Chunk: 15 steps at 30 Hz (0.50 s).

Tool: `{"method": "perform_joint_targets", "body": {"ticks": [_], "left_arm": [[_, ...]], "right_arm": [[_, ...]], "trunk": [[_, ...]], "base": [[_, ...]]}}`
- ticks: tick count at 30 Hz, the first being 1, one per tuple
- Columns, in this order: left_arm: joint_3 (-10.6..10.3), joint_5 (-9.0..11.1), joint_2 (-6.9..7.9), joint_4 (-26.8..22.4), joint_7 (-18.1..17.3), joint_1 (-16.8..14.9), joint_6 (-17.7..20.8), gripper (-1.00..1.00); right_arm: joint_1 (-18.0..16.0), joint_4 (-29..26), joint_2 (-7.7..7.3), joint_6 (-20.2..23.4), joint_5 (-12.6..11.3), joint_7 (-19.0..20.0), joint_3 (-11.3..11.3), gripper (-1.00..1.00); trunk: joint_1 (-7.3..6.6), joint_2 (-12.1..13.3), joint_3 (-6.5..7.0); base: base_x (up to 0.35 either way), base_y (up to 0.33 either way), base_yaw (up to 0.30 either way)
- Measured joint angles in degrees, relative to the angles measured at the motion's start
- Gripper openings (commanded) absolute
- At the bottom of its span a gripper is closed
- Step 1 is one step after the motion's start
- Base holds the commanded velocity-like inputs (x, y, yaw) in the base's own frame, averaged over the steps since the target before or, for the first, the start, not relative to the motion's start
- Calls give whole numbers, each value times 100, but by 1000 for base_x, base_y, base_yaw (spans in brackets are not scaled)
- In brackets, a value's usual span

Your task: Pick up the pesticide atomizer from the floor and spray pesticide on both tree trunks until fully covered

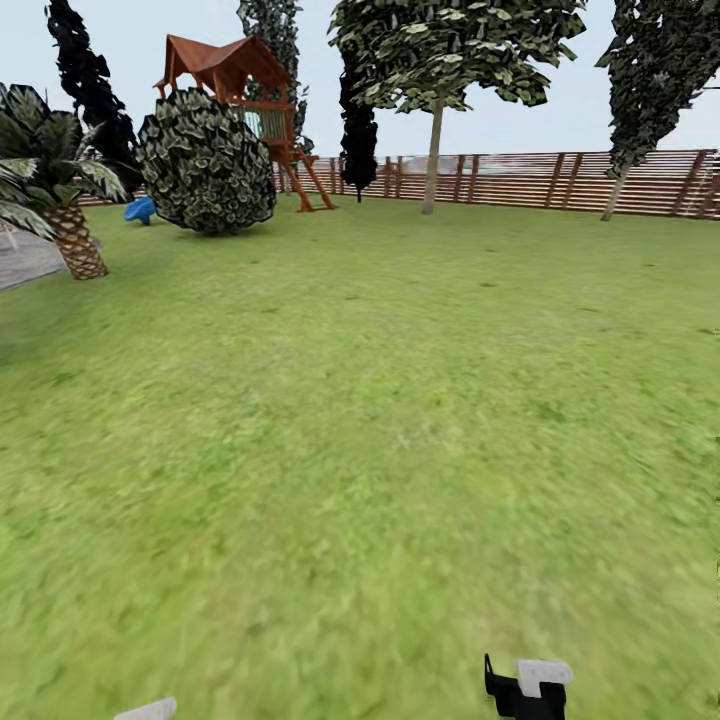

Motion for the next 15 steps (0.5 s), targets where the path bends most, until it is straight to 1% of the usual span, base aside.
{"method": "perform_joint_targets", "body": {"ticks": [5,9,15], "left_arm": [[8,21,22,0,-3,0,-7,-100],[-12,-34,5,-14,-19,0,10,-100],[-16,-38,14,-18,-15,0,10,-100]], "right_arm": [[0,0,0,0,0,0,0,100],[0,0,0,0,0,0,0,100],[0,0,0,0,0,0,0,100]], "trunk": [[0,0,0],[0,0,0],[0,0,0]], "base": [[340,0,-300],[340,0,-300],[339,0,-300]]}}
